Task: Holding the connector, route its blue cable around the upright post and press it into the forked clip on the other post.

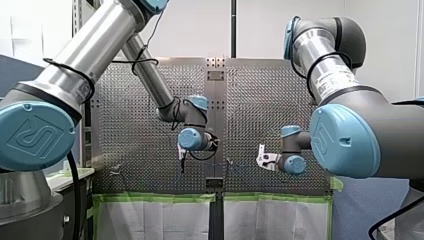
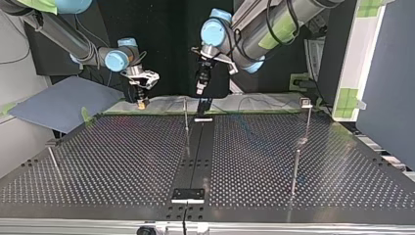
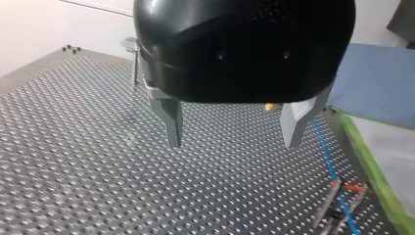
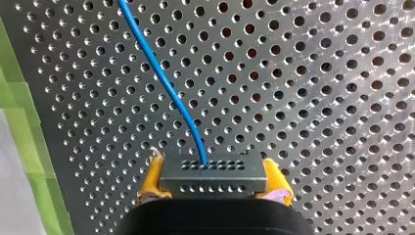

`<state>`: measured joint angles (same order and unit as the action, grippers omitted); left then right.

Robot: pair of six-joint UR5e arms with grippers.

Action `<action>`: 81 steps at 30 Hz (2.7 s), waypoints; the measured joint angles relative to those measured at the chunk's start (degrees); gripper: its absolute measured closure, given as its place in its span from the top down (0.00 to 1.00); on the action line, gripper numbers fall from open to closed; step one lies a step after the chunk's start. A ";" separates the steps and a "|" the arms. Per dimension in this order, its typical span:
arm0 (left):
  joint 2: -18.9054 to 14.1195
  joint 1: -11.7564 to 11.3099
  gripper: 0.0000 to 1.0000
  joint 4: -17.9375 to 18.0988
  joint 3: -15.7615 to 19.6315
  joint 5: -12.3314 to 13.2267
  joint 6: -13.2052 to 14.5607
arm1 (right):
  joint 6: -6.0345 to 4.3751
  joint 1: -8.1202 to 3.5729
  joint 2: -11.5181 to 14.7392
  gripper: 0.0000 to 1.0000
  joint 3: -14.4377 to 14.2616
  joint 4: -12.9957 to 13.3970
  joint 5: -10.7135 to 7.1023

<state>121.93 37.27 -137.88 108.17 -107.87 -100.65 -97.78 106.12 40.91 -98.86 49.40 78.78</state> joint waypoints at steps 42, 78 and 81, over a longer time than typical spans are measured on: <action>-20.43 -0.07 1.00 9.44 20.43 -0.89 -0.85 | -0.06 0.54 -0.03 0.00 0.00 0.02 -0.02; -17.04 -0.69 1.00 25.04 34.58 -0.78 -4.72 | 1.42 0.50 0.07 0.00 1.72 -2.77 1.92; -16.63 -0.69 1.00 26.28 34.45 -0.74 -4.98 | 2.36 0.37 0.58 0.00 2.16 -4.17 3.27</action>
<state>105.31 36.58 -111.60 142.62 -108.61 -105.62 -95.42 106.49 41.49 -96.70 45.23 82.06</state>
